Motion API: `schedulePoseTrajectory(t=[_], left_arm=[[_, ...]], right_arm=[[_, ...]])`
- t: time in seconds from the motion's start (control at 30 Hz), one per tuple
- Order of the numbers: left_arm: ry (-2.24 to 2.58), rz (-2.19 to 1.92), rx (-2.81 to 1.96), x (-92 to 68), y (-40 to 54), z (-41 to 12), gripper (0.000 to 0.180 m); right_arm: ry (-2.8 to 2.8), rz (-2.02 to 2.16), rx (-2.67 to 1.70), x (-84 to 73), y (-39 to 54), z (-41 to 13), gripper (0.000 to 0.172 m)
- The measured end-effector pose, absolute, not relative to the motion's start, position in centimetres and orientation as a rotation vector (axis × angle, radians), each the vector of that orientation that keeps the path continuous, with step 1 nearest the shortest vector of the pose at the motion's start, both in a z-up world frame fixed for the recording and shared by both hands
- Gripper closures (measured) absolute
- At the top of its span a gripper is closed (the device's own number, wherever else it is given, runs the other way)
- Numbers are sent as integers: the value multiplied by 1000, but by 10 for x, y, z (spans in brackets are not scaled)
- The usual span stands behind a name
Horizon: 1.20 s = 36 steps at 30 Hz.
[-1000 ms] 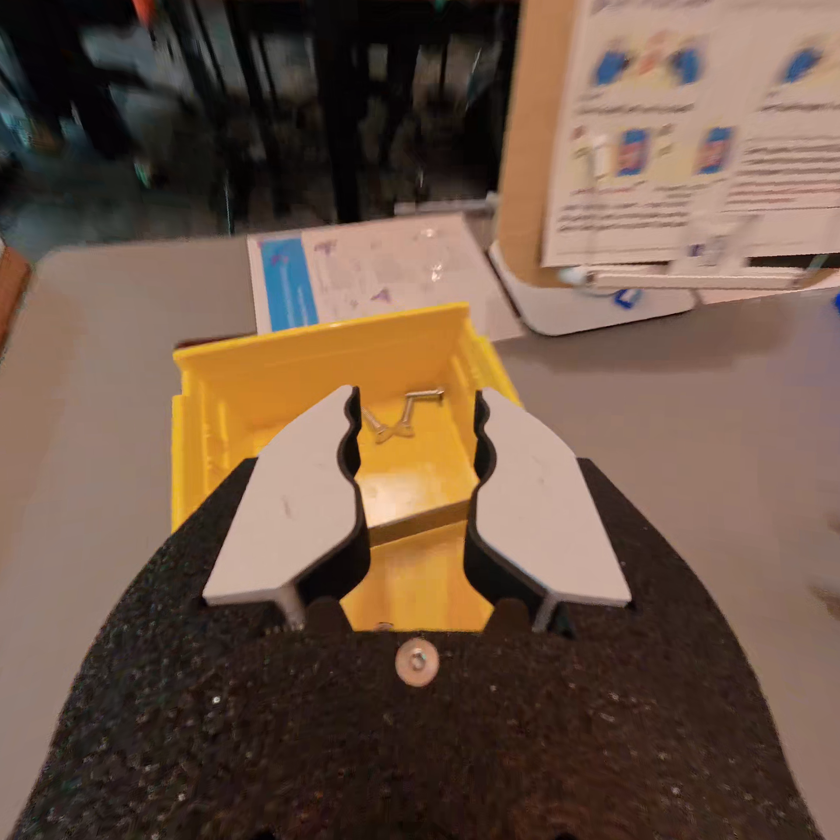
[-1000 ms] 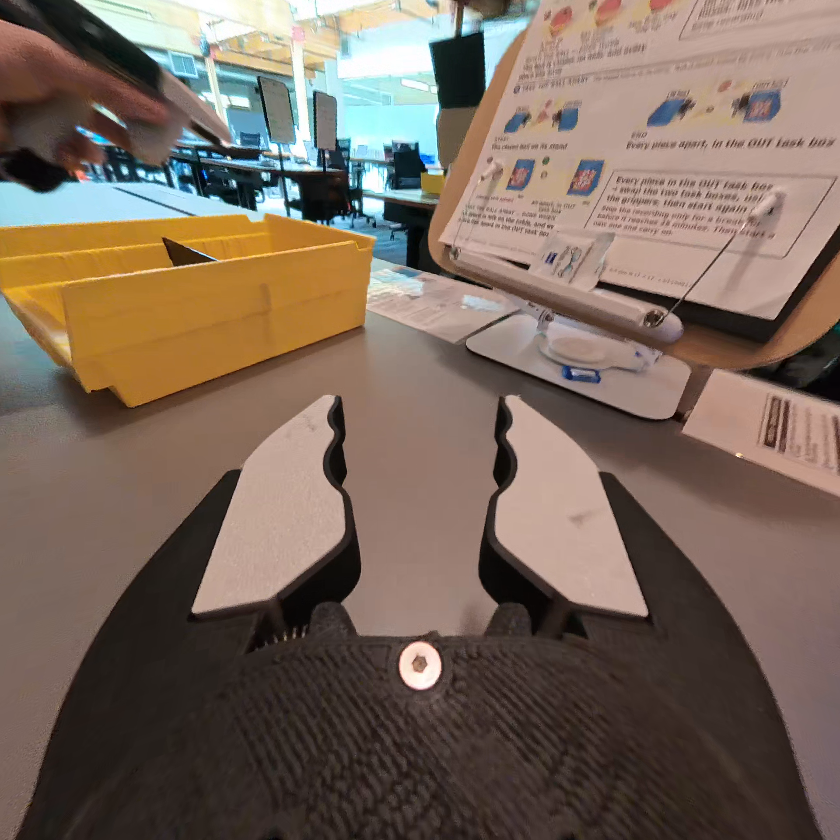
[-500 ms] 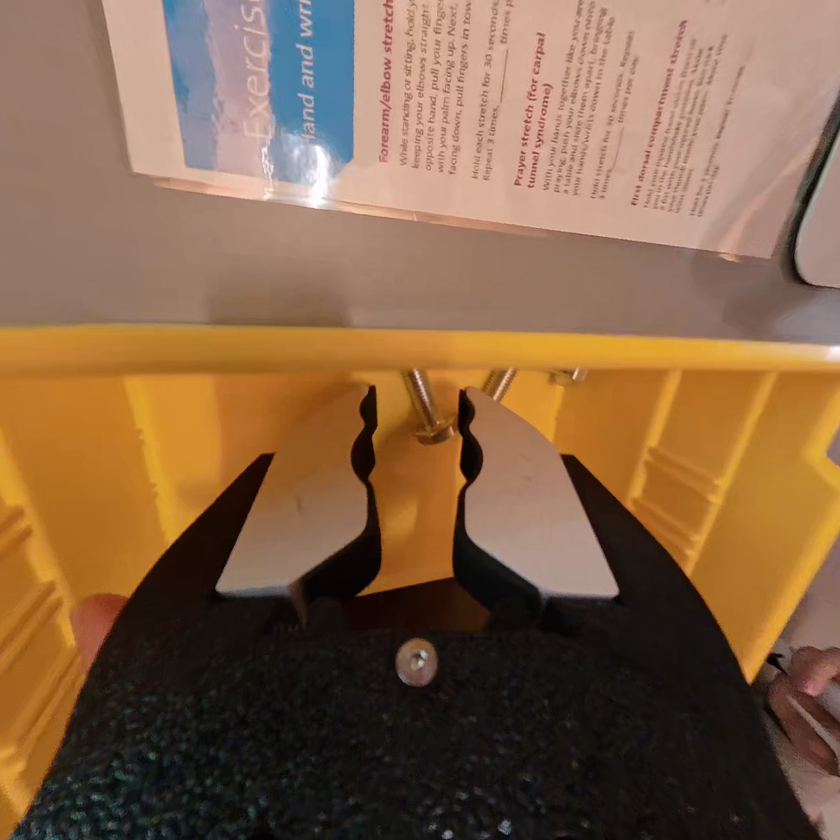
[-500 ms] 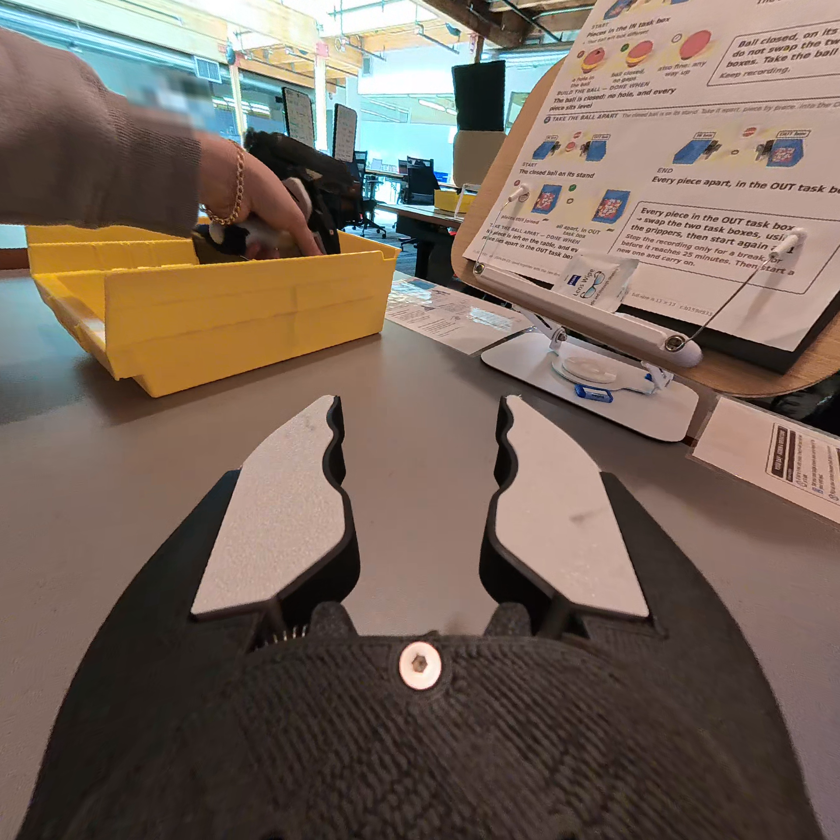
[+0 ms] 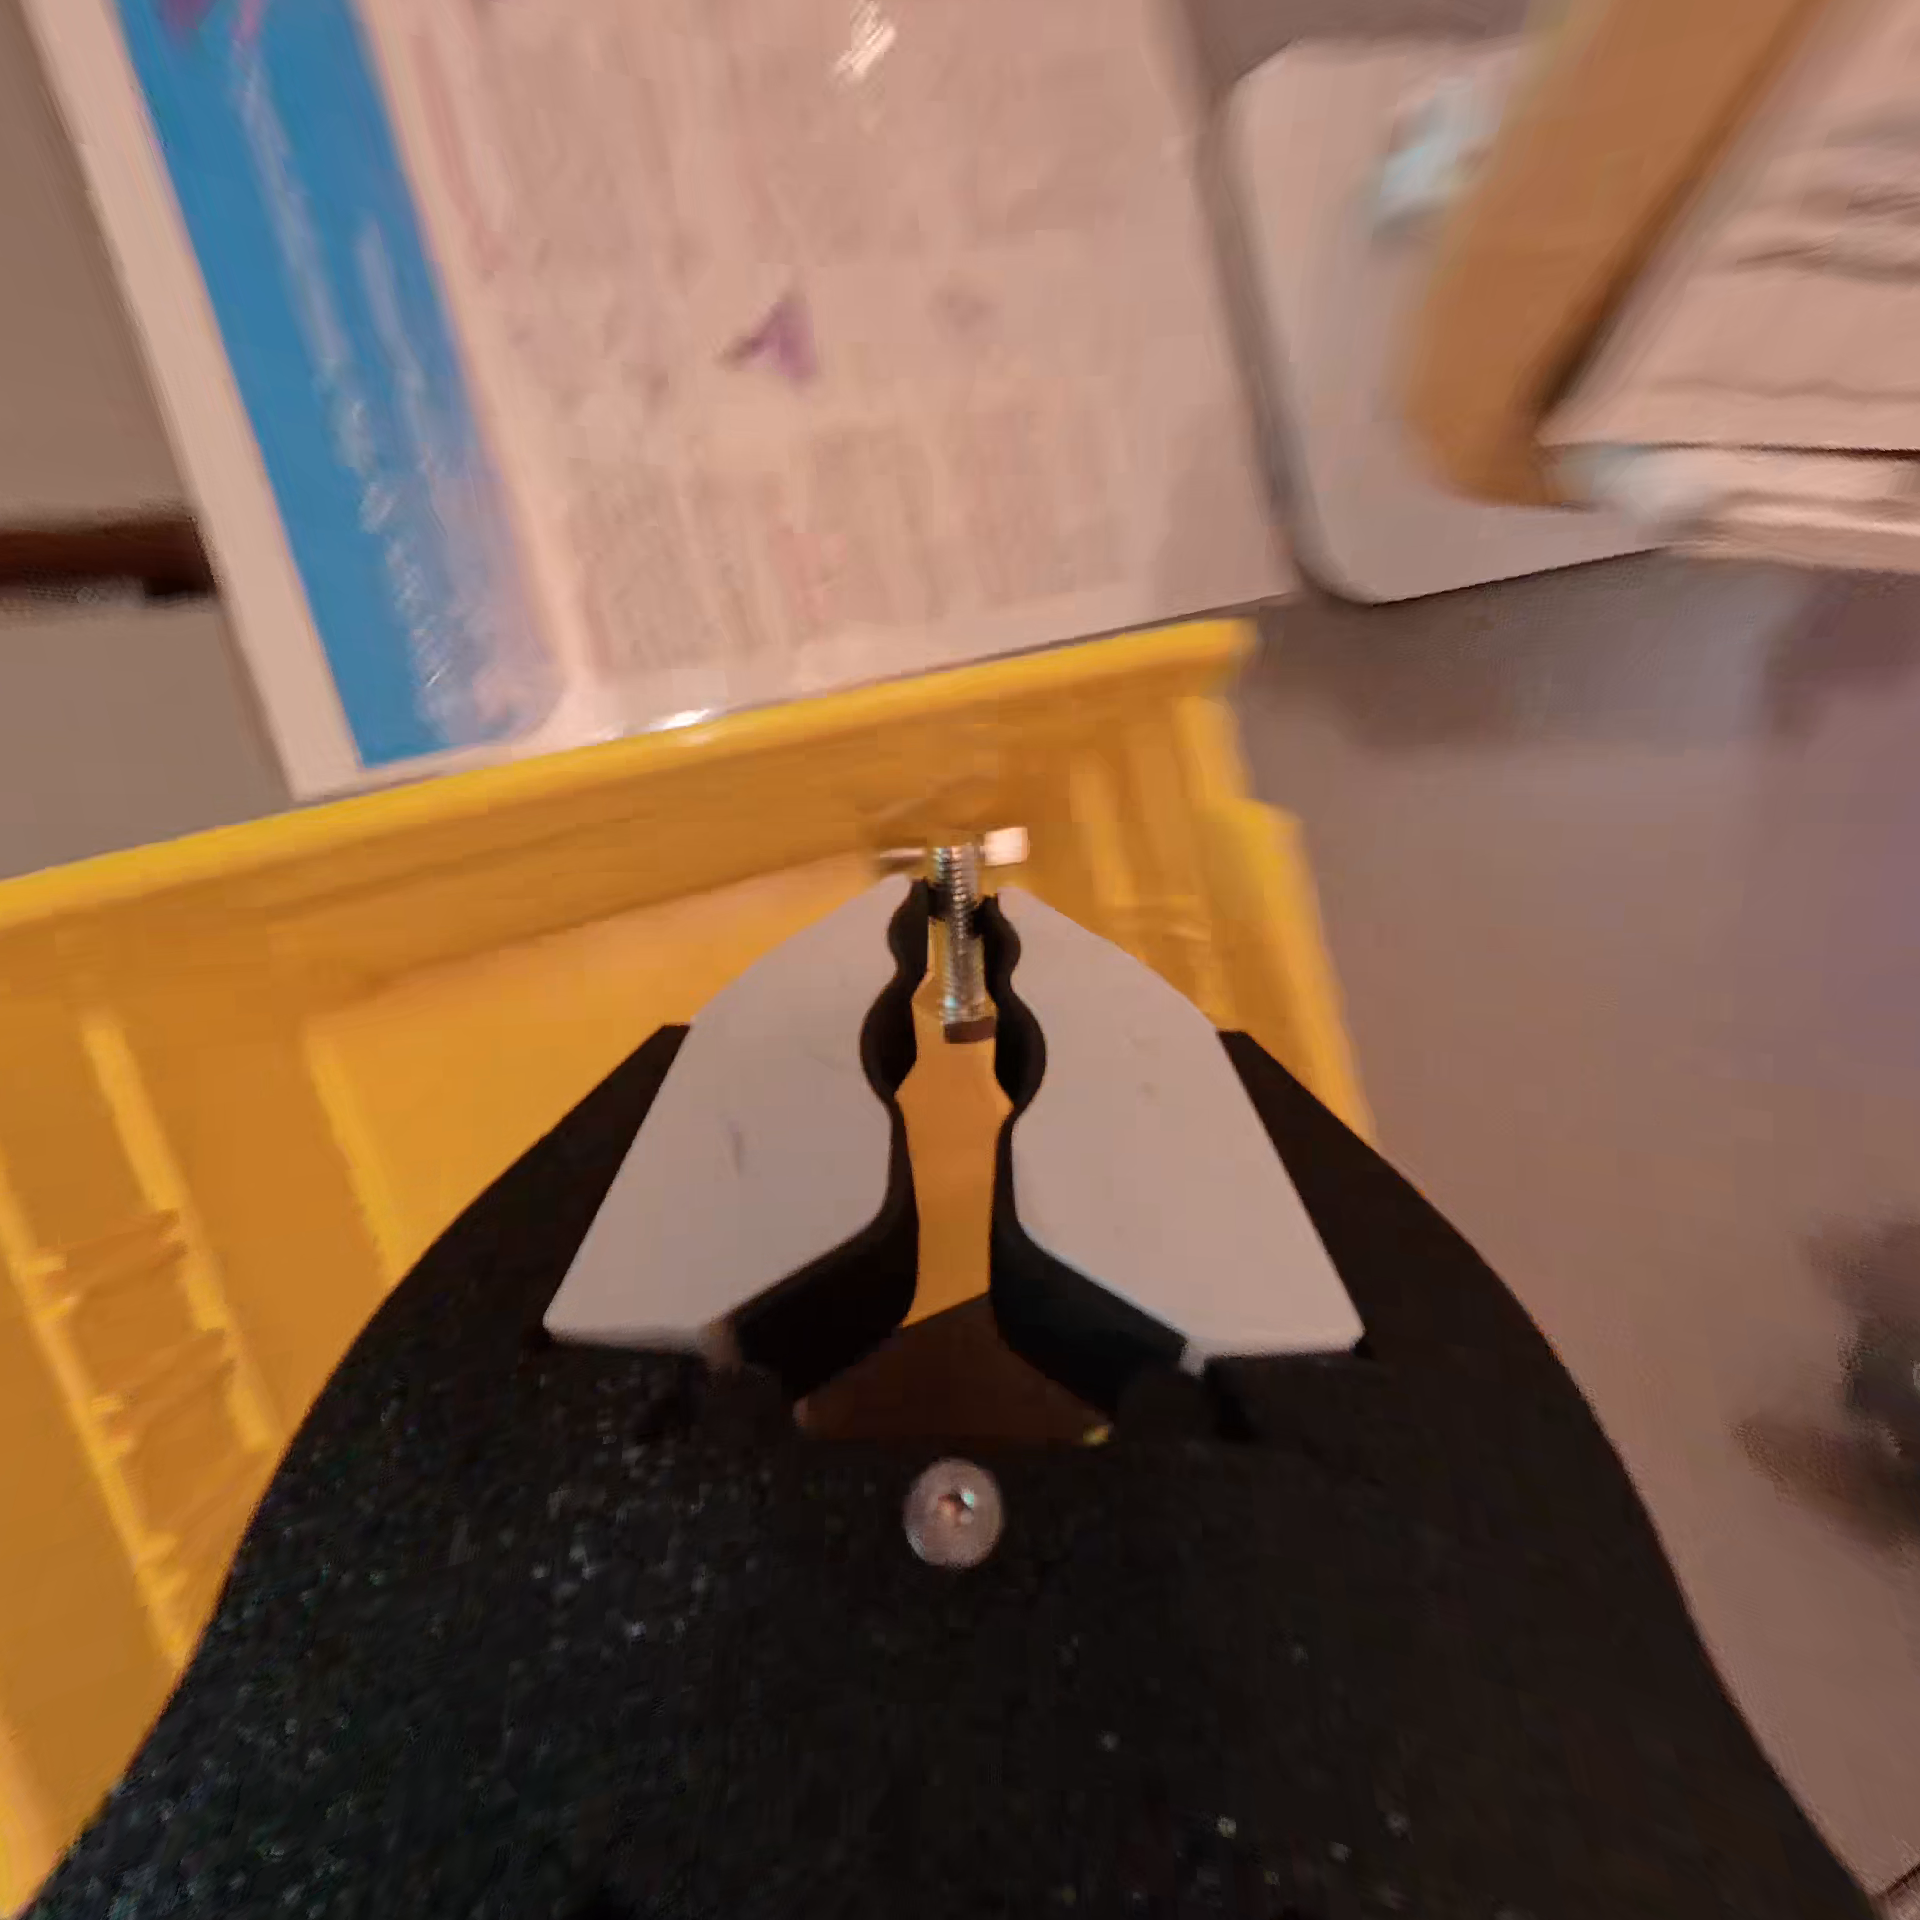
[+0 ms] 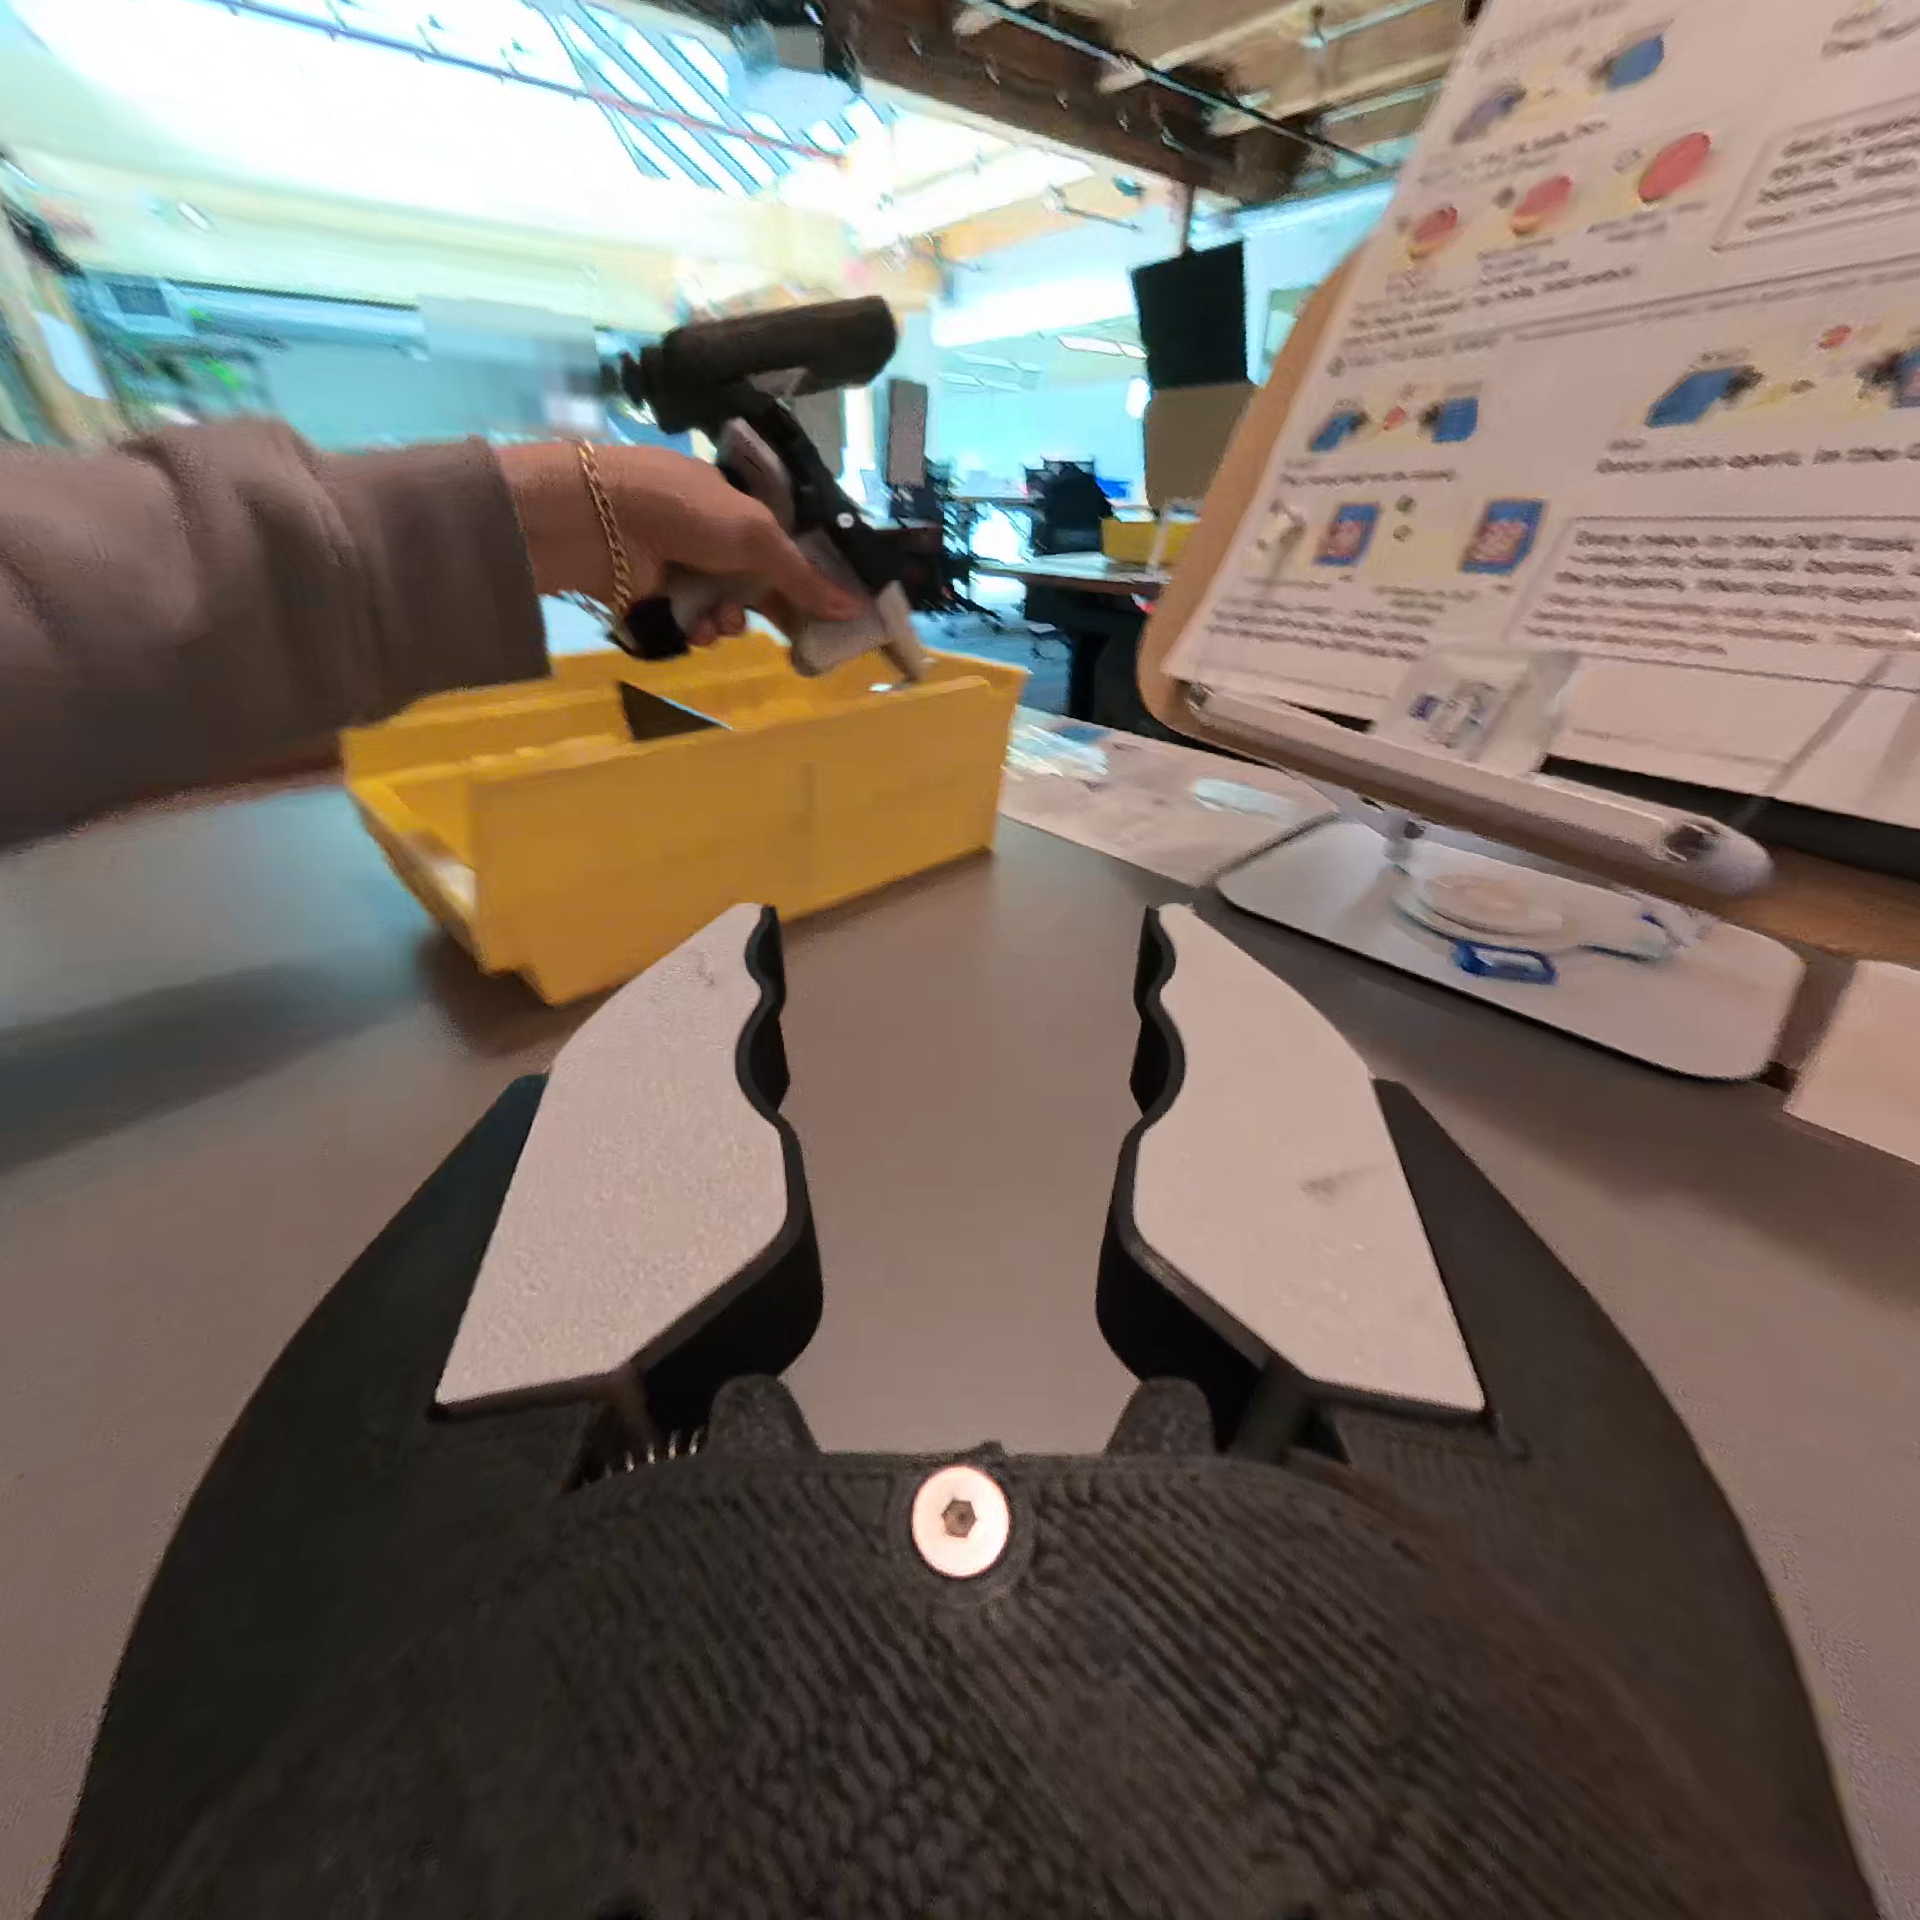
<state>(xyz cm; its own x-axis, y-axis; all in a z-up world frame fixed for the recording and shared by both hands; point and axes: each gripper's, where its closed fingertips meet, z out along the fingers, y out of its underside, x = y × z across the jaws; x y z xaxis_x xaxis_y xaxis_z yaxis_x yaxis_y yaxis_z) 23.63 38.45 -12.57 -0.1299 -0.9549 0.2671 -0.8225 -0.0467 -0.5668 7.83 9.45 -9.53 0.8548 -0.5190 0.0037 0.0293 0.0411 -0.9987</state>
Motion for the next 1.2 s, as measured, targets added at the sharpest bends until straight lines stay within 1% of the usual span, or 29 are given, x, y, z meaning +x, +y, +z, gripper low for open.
schedulePoseTrajectory(t=[0.03, 0.13, 0.2, 0.33, 0.47, 0.6, 0.77, 0.83, 1.07, 1.1, 1.13, 1.2], left_arm=[[2029, -1085, -1784, 229, 362, -103, 172], [2089, -1520, -1361, 184, 281, -44, 172], [2154, -1703, -1072, 142, 229, -26, 172], [2270, -1909, -724, 75, 154, -28, 172], [2297, -1984, -538, 44, 116, -39, 172], [2290, -2019, -480, 33, 102, -46, 172], [2301, -1999, -497, 33, 98, -59, 172], [2301, -2000, -496, 32, 97, -61, 172], [2249, -1961, -491, 32, 101, -62, 172], [2220, -1920, -502, 35, 105, -59, 169], [2170, -1875, -510, 38, 113, -52, 162], [2017, -1794, -525, 44, 139, -29, 162]], right_arm=[[388, -395, -1451, 71, 98, -88, 107], [332, -282, -1371, 51, 104, -67, 113], [325, -237, -1331, 44, 106, -58, 116], [315, -238, -1319, 41, 106, -56, 124], [297, -235, -1321, 39, 107, -57, 130], [266, -209, -1326, 34, 110, -59, 142], [241, -173, -1336, 28, 115, -61, 152], [257, -192, -1364, 31, 116, -66, 161], [243, -177, -1394, 32, 115, -69, 163], [253, -192, -1398, 34, 114, -69, 163], [258, -215, -1399, 36, 112, -69, 163], [243, -254, -1399, 37, 110, -67, 163]])
